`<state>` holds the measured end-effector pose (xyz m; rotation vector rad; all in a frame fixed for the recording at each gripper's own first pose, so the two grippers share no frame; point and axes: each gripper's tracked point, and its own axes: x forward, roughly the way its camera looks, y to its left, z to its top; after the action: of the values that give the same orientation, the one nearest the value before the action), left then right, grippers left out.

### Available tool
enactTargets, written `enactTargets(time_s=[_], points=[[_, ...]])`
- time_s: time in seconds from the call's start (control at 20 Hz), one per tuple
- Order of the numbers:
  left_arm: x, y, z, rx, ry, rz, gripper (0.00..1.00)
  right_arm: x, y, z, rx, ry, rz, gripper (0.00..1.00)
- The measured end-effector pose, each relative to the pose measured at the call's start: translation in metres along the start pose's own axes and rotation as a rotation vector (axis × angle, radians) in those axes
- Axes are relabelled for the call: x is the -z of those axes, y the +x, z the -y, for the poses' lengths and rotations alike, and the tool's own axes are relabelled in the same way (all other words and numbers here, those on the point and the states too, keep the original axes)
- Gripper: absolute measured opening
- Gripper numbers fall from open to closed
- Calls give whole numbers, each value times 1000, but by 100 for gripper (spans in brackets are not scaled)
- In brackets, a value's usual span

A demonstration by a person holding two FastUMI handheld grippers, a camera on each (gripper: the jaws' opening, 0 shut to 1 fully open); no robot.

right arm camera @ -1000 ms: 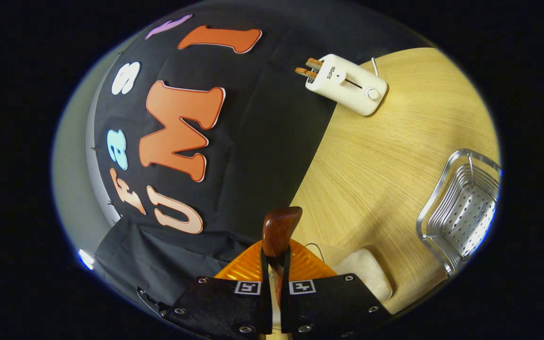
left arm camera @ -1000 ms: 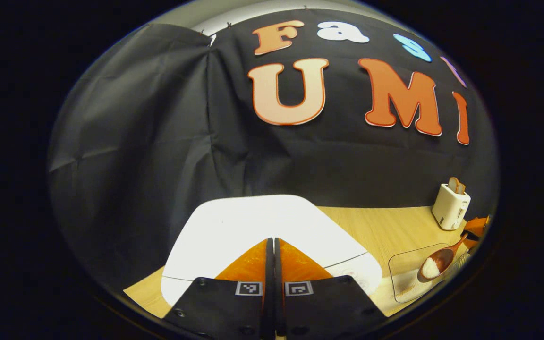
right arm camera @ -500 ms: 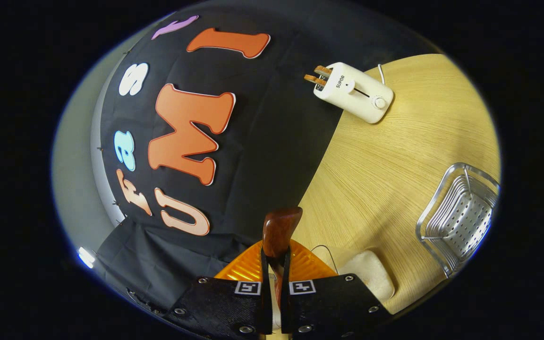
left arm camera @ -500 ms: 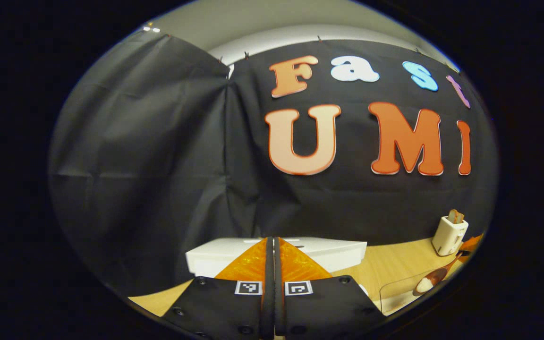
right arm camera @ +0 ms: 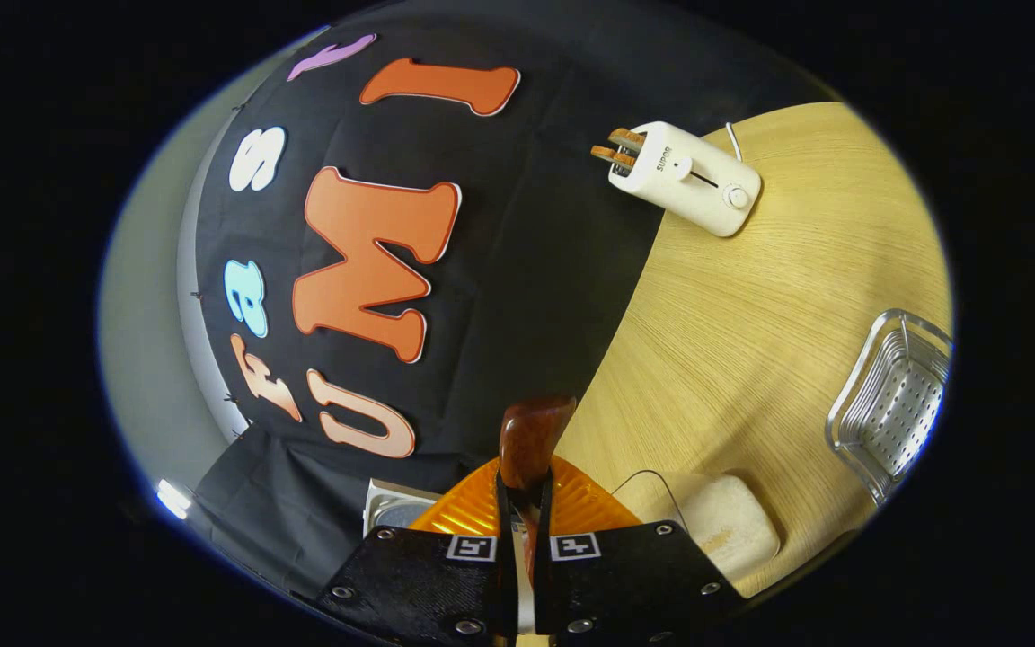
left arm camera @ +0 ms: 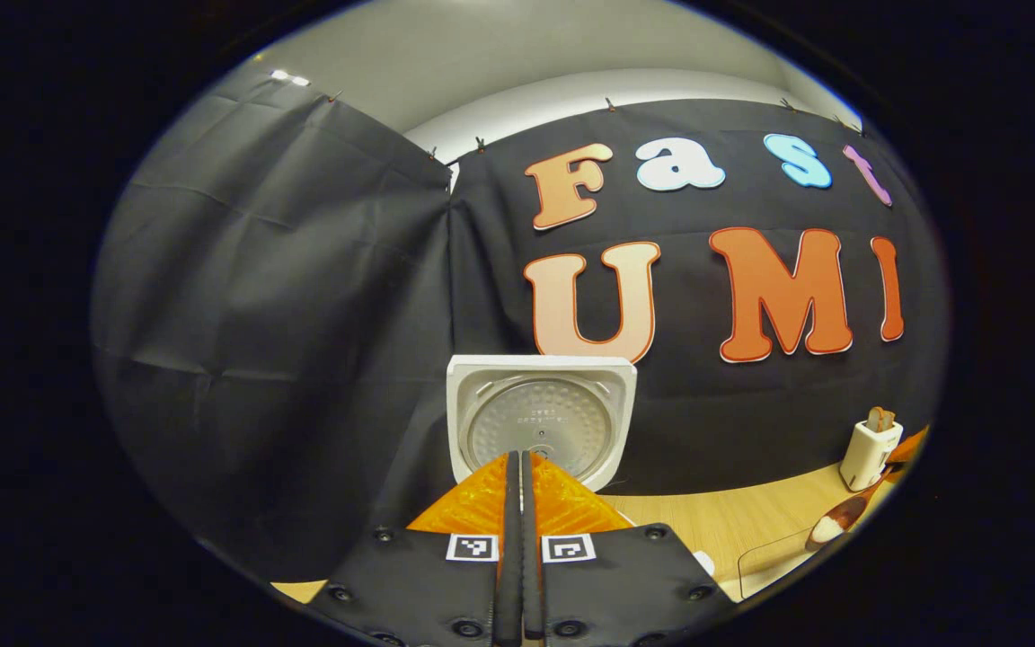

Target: Close the left gripper, press the button to open the rice cooker; take a wooden spoon from the chopstick holder with the right hand, scoop a spoonful of rice and pour it into the rice cooker, then put the wooden spoon back into the chopstick holder.

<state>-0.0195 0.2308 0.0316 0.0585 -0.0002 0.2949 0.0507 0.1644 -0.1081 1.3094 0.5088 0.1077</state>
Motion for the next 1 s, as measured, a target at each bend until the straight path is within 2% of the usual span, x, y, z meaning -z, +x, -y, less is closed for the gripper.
enactTargets(time_s=[0.25, 0.4, 0.45, 0.65, 0.7, 0.75, 0.8, 1.0], points=[[18, -6, -1, 19, -3, -11, 4, -3, 2, -16, -24, 34, 12, 7], [25, -9, -3, 12, 41, 4, 55, -4, 6, -22, -32, 88, 8, 7], [27, -11, -3, 15, 55, 7, 66, -3, 6, -23, -31, 103, 11, 7], [34, -15, -2, 28, 57, 9, 84, 1, 16, -37, -44, 193, -19, 7], [36, -14, -4, 27, 50, 6, 93, 2, 19, -43, -56, 221, -27, 7], [40, -14, -6, 23, 44, -1, 92, 3, 22, -50, -68, 236, -35, 7], [42, -15, -9, 18, 38, -6, 96, 4, 25, -55, -73, 247, -40, 7], [49, -20, -21, 0, 48, -5, 96, 9, 38, -76, -93, 257, -36, 7]])
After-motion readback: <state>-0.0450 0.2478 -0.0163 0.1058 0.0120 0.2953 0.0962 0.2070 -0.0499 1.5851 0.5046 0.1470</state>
